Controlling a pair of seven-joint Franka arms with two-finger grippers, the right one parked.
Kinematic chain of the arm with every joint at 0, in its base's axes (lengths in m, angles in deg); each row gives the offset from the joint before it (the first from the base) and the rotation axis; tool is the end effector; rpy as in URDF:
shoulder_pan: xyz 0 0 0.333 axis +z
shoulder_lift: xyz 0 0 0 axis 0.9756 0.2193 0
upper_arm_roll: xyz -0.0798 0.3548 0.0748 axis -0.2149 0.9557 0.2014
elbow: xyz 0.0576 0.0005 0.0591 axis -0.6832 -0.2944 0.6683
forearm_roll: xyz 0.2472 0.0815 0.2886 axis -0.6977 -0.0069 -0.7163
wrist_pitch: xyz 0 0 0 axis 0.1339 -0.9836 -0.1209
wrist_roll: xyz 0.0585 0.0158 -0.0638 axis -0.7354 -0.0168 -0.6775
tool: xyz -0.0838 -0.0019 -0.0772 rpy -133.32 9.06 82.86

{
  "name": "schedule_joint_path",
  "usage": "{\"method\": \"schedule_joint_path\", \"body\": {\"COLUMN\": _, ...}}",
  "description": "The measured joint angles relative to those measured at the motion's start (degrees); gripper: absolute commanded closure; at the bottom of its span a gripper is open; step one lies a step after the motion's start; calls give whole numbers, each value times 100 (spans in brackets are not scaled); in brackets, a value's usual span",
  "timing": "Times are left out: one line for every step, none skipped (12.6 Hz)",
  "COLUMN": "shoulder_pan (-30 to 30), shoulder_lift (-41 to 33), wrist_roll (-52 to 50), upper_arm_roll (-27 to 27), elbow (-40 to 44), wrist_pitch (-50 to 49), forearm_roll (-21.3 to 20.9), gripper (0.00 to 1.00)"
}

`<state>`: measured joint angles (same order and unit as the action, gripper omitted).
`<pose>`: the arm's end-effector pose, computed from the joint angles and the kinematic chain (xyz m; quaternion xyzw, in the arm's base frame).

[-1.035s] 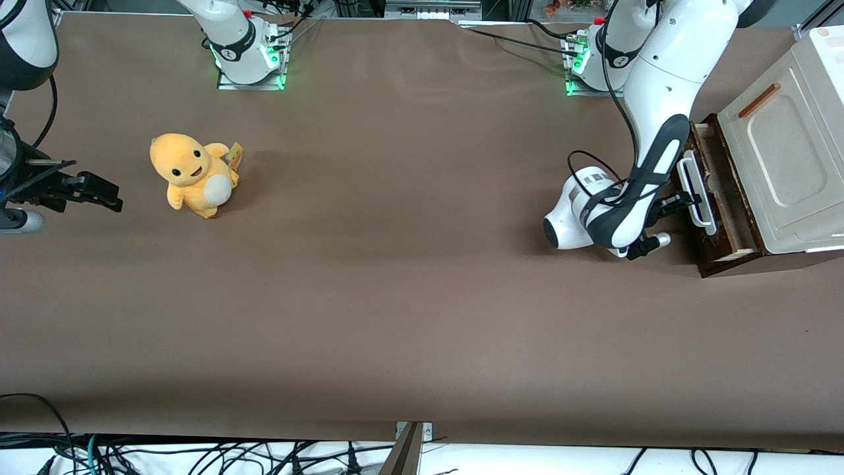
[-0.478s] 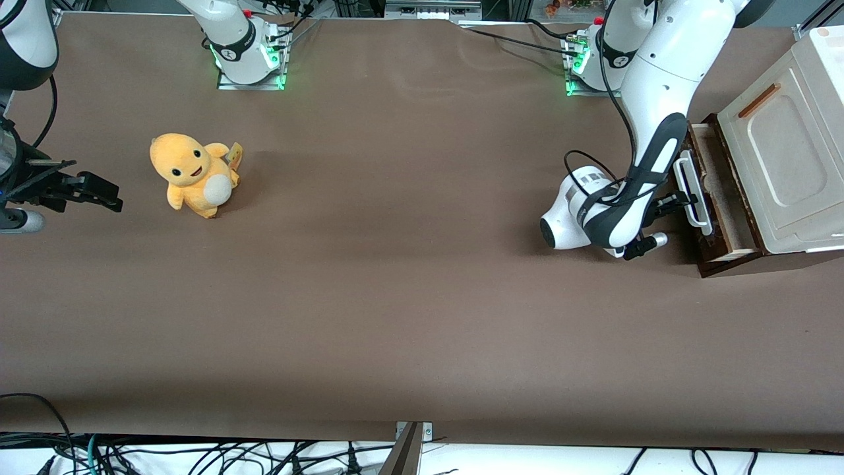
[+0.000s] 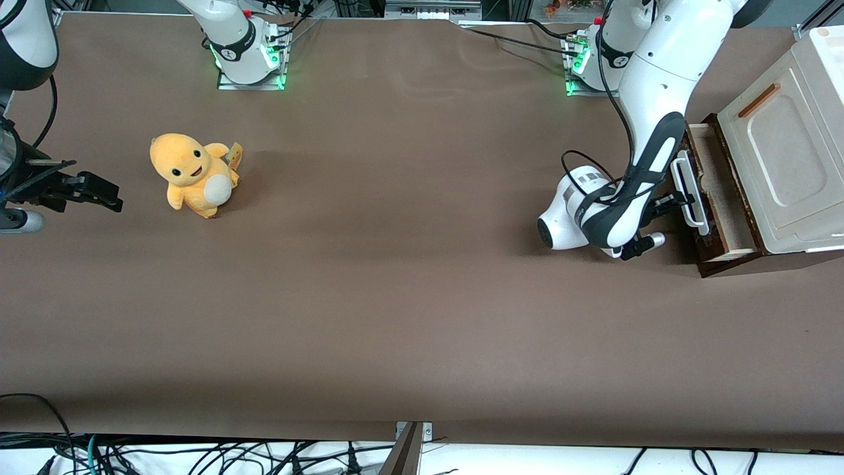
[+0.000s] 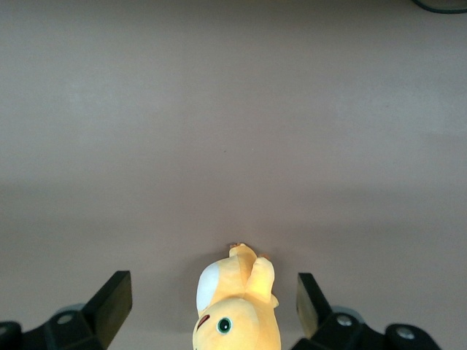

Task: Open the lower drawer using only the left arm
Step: 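Pull the handle away from the cabinet with the left gripper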

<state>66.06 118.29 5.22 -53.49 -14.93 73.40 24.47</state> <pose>0.5596 -0.0859 0.2167 -0.7355 -0.1045 0.1068 0.6608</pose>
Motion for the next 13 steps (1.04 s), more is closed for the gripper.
{"method": "schedule_joint_path", "body": {"shoulder_pan": 0, "shoulder_lift": 7, "wrist_roll": 2, "upper_arm_roll": 0, "elbow": 32, "wrist_pitch": -9, "forearm_roll": 31, "gripper": 88}}
{"method": "schedule_joint_path", "body": {"shoulder_pan": -3, "shoulder_lift": 13, "wrist_roll": 9, "upper_arm_roll": 0, "elbow": 61, "wrist_pitch": -17, "forearm_roll": 62, "gripper": 87}}
{"method": "schedule_joint_path", "body": {"shoulder_pan": -13, "shoulder_lift": 19, "wrist_roll": 14, "upper_arm_roll": 0, "elbow": 81, "wrist_pitch": -27, "forearm_roll": 79, "gripper": 88}}
{"method": "schedule_joint_path", "body": {"shoulder_pan": -29, "shoulder_lift": 26, "wrist_roll": 16, "upper_arm_roll": 1, "elbow": 97, "wrist_pitch": -37, "forearm_roll": 97, "gripper": 88}}
{"method": "schedule_joint_path", "body": {"shoulder_pan": -56, "shoulder_lift": 27, "wrist_roll": 17, "upper_arm_roll": -2, "elbow": 113, "wrist_pitch": -63, "forearm_roll": 160, "gripper": 87}}
{"method": "schedule_joint_path", "body": {"shoulder_pan": -101, "shoulder_lift": 27, "wrist_roll": 16, "upper_arm_roll": -5, "elbow": 123, "wrist_pitch": -95, "forearm_roll": 229, "gripper": 87}}
{"method": "schedule_joint_path", "body": {"shoulder_pan": -148, "shoulder_lift": 27, "wrist_roll": 15, "upper_arm_roll": -8, "elbow": 131, "wrist_pitch": -122, "forearm_roll": 267, "gripper": 88}}
{"method": "schedule_joint_path", "body": {"shoulder_pan": -175, "shoulder_lift": 27, "wrist_roll": 14, "upper_arm_roll": -13, "elbow": 133, "wrist_pitch": -133, "forearm_roll": 277, "gripper": 87}}
{"method": "schedule_joint_path", "body": {"shoulder_pan": -183, "shoulder_lift": 27, "wrist_roll": 13, "upper_arm_roll": -12, "elbow": 135, "wrist_pitch": -135, "forearm_roll": 278, "gripper": 87}}
{"method": "schedule_joint_path", "body": {"shoulder_pan": -182, "shoulder_lift": 27, "wrist_roll": 14, "upper_arm_roll": -12, "elbow": 137, "wrist_pitch": -135, "forearm_roll": 280, "gripper": 87}}
{"method": "schedule_joint_path", "body": {"shoulder_pan": -182, "shoulder_lift": 27, "wrist_roll": 14, "upper_arm_roll": -12, "elbow": 137, "wrist_pitch": -135, "forearm_roll": 280, "gripper": 88}}
{"method": "schedule_joint_path", "body": {"shoulder_pan": -182, "shoulder_lift": 27, "wrist_roll": 14, "upper_arm_roll": -12, "elbow": 137, "wrist_pitch": -135, "forearm_roll": 280, "gripper": 88}}
{"method": "schedule_joint_path", "body": {"shoulder_pan": -182, "shoulder_lift": 27, "wrist_roll": 14, "upper_arm_roll": -12, "elbow": 137, "wrist_pitch": -135, "forearm_roll": 280, "gripper": 88}}
